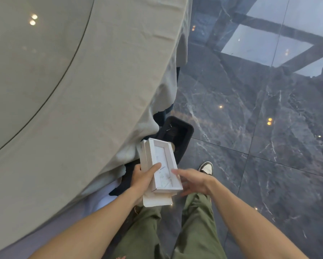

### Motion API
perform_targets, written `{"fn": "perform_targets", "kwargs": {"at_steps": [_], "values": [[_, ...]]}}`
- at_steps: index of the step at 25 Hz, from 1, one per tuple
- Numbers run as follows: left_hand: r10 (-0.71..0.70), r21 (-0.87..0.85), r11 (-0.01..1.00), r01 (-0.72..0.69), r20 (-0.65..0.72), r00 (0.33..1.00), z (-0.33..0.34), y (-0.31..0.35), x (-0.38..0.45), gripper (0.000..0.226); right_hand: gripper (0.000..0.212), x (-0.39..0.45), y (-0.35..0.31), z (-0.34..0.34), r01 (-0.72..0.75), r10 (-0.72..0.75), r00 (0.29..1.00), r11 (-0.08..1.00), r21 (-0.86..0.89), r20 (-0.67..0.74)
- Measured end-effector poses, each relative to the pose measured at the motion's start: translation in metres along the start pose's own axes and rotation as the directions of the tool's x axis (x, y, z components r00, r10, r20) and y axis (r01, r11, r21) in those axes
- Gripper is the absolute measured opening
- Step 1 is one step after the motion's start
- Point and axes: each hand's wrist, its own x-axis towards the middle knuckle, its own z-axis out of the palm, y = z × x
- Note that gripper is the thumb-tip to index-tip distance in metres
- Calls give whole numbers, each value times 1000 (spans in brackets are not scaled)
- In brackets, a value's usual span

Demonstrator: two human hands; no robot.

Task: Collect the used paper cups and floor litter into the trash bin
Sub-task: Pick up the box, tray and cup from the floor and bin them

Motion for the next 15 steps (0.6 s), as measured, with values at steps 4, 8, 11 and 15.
{"fn": "perform_targets", "kwargs": {"at_steps": [4,8,11,15], "values": [[11,50,999,-8,-69,998,17,8,0,58,36,-7,18,0,26,-35,998,988,154,55],[16,114,994,-2,-127,992,17,-5,5,57,40,6,20,-14,108,-60,981,958,265,-183],[-8,160,987,31,-144,990,7,-19,9,57,48,19,14,-24,137,-86,875,988,74,-477],[-19,228,972,51,-137,990,0,-26,9,46,41,28,-9,-27,134,-155,836,988,-79,-526]]}}
